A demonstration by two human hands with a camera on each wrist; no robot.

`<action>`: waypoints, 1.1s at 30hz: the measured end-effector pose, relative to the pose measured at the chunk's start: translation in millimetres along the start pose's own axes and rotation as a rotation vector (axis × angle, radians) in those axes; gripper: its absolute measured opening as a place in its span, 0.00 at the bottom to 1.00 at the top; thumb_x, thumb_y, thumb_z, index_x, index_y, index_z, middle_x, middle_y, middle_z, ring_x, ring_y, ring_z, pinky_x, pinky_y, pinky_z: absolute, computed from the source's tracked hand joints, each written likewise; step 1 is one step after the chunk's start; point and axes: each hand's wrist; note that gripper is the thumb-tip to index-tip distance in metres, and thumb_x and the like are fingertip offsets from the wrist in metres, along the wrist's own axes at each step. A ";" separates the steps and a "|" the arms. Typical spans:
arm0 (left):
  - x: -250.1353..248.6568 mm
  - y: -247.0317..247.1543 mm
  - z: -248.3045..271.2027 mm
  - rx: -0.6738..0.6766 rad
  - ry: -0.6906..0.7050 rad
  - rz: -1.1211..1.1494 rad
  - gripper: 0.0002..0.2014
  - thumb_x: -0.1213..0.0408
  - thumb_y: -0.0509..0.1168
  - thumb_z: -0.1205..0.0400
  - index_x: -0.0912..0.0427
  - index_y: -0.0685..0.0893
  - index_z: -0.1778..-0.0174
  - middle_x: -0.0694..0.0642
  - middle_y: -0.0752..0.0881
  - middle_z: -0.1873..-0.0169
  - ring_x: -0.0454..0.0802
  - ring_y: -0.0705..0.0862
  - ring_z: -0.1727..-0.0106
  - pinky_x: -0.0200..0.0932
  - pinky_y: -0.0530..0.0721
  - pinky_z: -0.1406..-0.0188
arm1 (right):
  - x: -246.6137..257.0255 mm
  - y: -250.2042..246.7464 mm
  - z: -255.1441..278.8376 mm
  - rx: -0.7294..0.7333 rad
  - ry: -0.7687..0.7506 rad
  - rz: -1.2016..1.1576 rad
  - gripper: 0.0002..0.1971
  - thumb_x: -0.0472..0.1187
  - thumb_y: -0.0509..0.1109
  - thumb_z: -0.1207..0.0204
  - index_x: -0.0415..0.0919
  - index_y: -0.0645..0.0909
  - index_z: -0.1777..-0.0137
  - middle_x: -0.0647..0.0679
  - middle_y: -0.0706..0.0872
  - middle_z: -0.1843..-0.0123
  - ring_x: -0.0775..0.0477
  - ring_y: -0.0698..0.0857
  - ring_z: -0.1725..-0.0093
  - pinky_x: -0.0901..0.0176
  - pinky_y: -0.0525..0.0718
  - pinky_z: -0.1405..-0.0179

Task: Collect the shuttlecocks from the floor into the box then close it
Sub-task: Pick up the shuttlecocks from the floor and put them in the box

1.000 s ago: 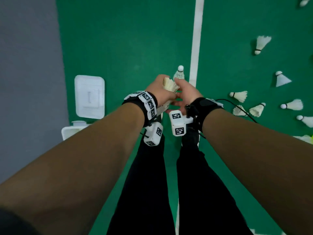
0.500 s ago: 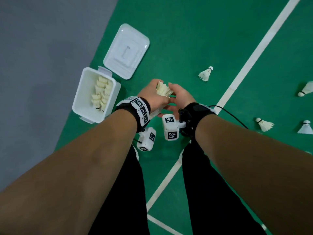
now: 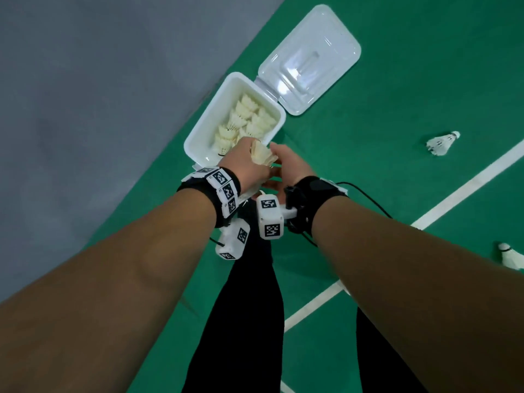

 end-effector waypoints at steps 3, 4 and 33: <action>4.1 -22.9 -16.0 -0.024 0.017 -0.009 0.31 0.58 0.79 0.21 0.47 0.74 0.24 0.42 0.84 0.54 0.40 0.85 0.58 0.34 0.78 0.74 | 13.8 23.1 -8.9 -0.007 -0.027 0.021 0.25 0.61 0.74 0.25 0.42 0.88 0.38 0.40 0.90 0.55 0.37 0.91 0.57 0.28 0.90 0.44; 7.3 -34.2 -23.9 -0.021 0.024 -0.015 0.32 0.56 0.79 0.22 0.46 0.74 0.23 0.43 0.85 0.53 0.42 0.86 0.57 0.35 0.79 0.72 | 17.9 34.2 -15.0 -0.013 -0.030 0.026 0.27 0.62 0.75 0.26 0.43 0.87 0.36 0.41 0.91 0.55 0.36 0.92 0.56 0.24 0.89 0.43; -171.2 131.3 -32.1 0.136 0.088 -0.333 0.03 0.60 0.68 0.20 0.52 0.86 0.57 0.53 0.94 0.54 0.54 0.95 0.52 0.56 0.93 0.45 | 82.9 -211.1 17.9 -0.127 -0.056 -0.123 0.26 0.61 0.57 0.08 0.40 0.79 0.27 0.44 0.88 0.45 0.43 0.88 0.55 0.40 0.84 0.39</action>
Point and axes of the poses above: each hand's wrist, its own z-axis away from the middle knuckle, its own y-axis out of the palm, x = y × z
